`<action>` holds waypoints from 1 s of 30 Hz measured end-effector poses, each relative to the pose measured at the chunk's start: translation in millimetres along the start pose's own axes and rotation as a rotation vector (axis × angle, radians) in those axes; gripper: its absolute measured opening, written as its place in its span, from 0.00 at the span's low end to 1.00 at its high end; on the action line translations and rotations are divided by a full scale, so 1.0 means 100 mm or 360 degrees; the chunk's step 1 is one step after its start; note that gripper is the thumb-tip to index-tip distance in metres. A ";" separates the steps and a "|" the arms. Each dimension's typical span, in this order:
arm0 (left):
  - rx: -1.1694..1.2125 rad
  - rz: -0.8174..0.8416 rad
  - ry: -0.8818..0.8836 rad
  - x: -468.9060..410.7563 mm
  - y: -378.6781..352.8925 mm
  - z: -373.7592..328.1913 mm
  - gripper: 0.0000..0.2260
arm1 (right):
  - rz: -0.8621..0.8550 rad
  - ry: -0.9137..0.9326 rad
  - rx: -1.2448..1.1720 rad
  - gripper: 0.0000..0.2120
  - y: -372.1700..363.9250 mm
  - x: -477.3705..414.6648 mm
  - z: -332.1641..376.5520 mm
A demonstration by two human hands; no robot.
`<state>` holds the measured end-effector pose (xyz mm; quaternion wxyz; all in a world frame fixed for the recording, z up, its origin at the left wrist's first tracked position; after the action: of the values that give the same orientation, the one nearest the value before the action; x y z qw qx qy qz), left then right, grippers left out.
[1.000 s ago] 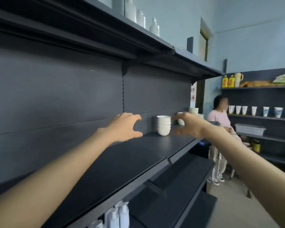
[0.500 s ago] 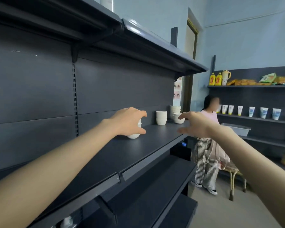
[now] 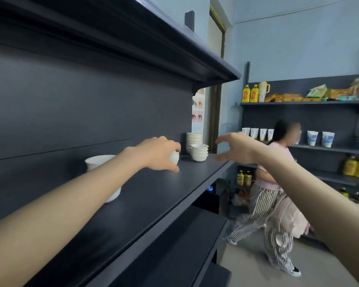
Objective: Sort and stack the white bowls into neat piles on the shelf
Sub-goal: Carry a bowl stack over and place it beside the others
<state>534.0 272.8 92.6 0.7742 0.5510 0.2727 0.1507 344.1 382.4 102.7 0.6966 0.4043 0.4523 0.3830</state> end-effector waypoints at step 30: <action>0.0046 0.0074 0.0498 -5.45 -1.68 -0.27 0.22 | 0.0134 0.0474 -0.0125 0.28 -0.82 -4.94 -3.87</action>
<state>68.0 -55.9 68.4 0.7105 0.5379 0.3794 0.2487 -152.4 -9.7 84.3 0.6203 0.3340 0.5180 0.4851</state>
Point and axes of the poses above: each hand's wrist, its own x-axis away from the middle knuckle, its own y-axis out of the back of the hand, z = x × y, the point moved 2 cm from there along -x, towards the middle knuckle, and after that the axes turned 8 degrees about -x, right-handed, at the moved point
